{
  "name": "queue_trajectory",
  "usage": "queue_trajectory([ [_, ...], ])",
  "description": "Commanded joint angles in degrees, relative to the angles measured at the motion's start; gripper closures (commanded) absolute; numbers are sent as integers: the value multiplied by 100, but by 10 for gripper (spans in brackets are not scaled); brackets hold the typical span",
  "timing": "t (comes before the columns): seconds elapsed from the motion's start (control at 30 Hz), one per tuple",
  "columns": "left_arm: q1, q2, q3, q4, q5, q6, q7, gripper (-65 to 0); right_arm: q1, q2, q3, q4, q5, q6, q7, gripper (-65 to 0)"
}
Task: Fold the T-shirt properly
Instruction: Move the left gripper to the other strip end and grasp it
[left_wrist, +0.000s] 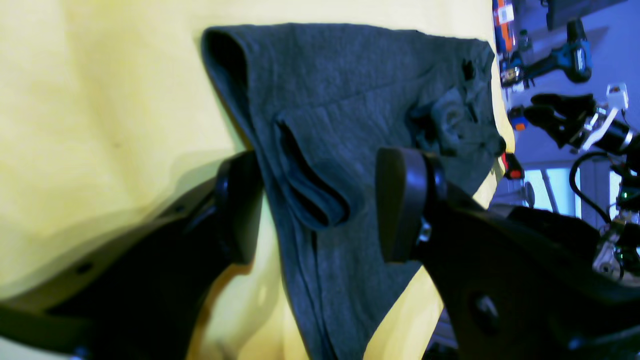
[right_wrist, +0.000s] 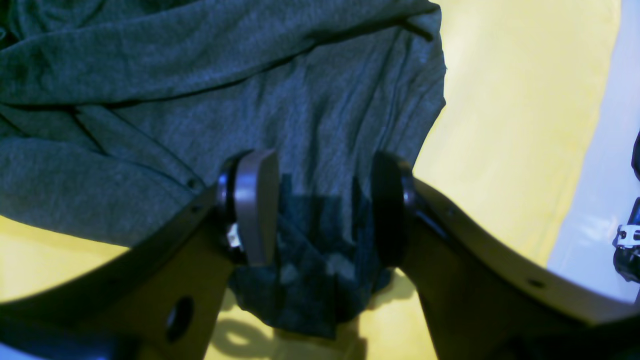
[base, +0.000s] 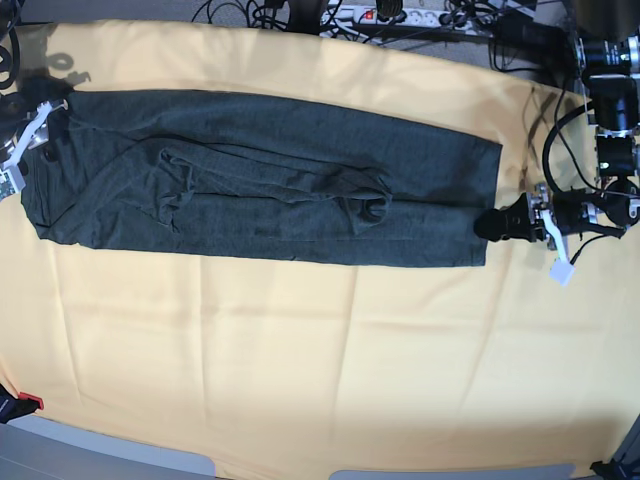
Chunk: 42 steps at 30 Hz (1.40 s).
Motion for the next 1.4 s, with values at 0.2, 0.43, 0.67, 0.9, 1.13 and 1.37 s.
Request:
queue_trajectory([
  [0.2, -2, -20, 861, 17, -112, 61, 330, -375, 13, 116, 70, 76, 15, -122, 114, -317],
  [0.43, 0, 26, 1056, 17, -112, 57, 347, -375, 13, 116, 70, 76, 15, -122, 114, -317],
  [0.67, 0, 136, 1056, 17, -112, -87, 347, -375, 13, 116, 70, 76, 15, -122, 114, -317],
  [0.9, 0, 109, 1056, 17, -112, -48, 347, -375, 13, 116, 70, 76, 13, -122, 114, -317],
  [1.13, 2, 90, 1056, 17, -112, 109, 347, -375, 13, 116, 70, 76, 13, -122, 114, -317],
  [1.37, 0, 52, 1056, 136, -112, 221, 347, -375, 13, 116, 70, 76, 13, -122, 114, -317],
])
